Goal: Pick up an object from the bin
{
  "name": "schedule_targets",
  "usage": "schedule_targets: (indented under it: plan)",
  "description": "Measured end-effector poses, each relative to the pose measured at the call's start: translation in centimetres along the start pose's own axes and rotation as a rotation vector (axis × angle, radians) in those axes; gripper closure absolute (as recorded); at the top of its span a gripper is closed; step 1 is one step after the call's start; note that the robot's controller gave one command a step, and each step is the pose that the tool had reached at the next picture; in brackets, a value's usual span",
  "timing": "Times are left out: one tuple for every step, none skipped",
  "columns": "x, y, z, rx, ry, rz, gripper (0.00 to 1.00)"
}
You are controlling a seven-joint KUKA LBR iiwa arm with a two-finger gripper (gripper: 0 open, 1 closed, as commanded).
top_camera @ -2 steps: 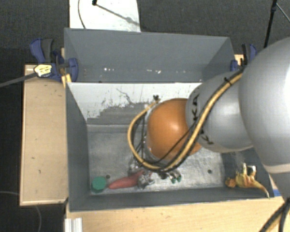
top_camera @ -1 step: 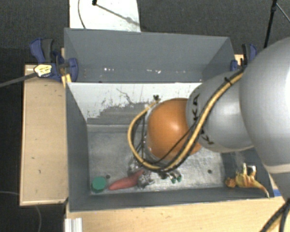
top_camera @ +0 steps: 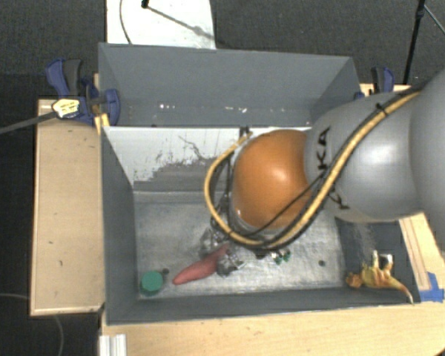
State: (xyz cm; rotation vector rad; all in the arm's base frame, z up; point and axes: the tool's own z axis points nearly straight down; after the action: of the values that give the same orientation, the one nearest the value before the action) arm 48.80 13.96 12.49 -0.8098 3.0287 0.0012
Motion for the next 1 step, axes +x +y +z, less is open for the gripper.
schedule_targets:
  plan:
    - [-0.07,-0.02,-0.35,0.000,0.003,-0.027,1.00]
